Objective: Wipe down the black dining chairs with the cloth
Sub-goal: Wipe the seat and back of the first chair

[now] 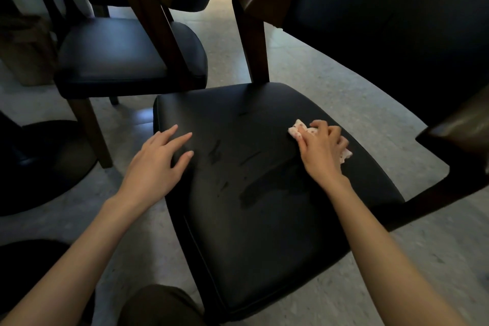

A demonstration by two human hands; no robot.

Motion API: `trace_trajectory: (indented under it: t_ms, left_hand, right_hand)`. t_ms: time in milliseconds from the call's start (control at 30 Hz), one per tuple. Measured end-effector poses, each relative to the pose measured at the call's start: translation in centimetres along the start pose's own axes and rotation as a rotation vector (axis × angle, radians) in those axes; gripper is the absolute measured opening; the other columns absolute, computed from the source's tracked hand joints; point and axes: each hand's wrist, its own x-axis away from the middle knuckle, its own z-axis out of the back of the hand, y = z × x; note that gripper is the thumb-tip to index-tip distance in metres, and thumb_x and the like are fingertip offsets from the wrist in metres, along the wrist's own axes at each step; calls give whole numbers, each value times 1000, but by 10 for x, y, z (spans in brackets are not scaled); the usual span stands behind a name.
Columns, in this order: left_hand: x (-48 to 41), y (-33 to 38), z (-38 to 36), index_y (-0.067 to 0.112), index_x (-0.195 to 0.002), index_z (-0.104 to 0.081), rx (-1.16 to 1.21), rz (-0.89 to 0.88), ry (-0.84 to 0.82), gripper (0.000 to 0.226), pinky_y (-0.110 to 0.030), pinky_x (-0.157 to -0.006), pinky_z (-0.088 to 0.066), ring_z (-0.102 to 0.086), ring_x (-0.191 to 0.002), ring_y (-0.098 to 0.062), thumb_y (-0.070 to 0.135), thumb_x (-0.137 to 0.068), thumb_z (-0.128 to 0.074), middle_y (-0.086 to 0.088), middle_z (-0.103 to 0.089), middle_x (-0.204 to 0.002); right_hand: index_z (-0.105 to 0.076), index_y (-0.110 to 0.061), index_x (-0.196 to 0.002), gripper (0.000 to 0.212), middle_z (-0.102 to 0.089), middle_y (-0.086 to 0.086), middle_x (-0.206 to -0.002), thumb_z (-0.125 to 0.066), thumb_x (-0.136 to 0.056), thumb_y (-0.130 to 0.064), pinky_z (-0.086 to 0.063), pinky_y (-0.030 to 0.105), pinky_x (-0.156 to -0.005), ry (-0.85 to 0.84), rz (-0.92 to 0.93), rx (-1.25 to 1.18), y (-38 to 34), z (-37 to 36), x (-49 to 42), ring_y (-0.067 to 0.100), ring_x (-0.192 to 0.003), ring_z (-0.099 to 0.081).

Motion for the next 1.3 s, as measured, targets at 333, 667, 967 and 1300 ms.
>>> trace_trajectory:
  t_ms: [333,667,967,1300]
  left_hand:
    - [0,1,0,33,-142,-44,3,7,-10,47,-51,-108,-37,-26,-144,-23,41,-95,-50,3,-31,-155]
    - [-1,2,-5,36,-146,-36,-53,34,-73,51,-48,-110,-36,-23,-144,-23,43,-96,-47,4,-26,-157]
    - [-4,-5,-3,35,-145,-38,-23,73,-46,50,-50,-109,-37,-26,-143,-23,42,-96,-49,3,-27,-157]
    - [0,-7,-8,36,-145,-39,-16,35,-85,50,-49,-109,-36,-26,-143,-23,43,-96,-47,4,-27,-157]
  right_hand:
    - [-52,-1,-134,50,-64,19,-110,-36,-102,-36,-41,44,-89,-93,290,-298,-82,14,58,37,-100,-60]
    - [-49,-47,-135,51,-36,-13,-144,-31,-91,-66,-25,32,-110,-334,707,-356,-63,41,72,10,-132,-28]
    - [-56,-26,-131,46,-44,-2,-97,-32,-97,-46,-34,31,-69,-120,873,-223,-79,25,76,13,-78,-41]
    - [-51,-24,-137,40,-31,13,-140,-44,-100,-38,-23,46,-106,-52,38,-12,-7,3,-7,31,-126,-26]
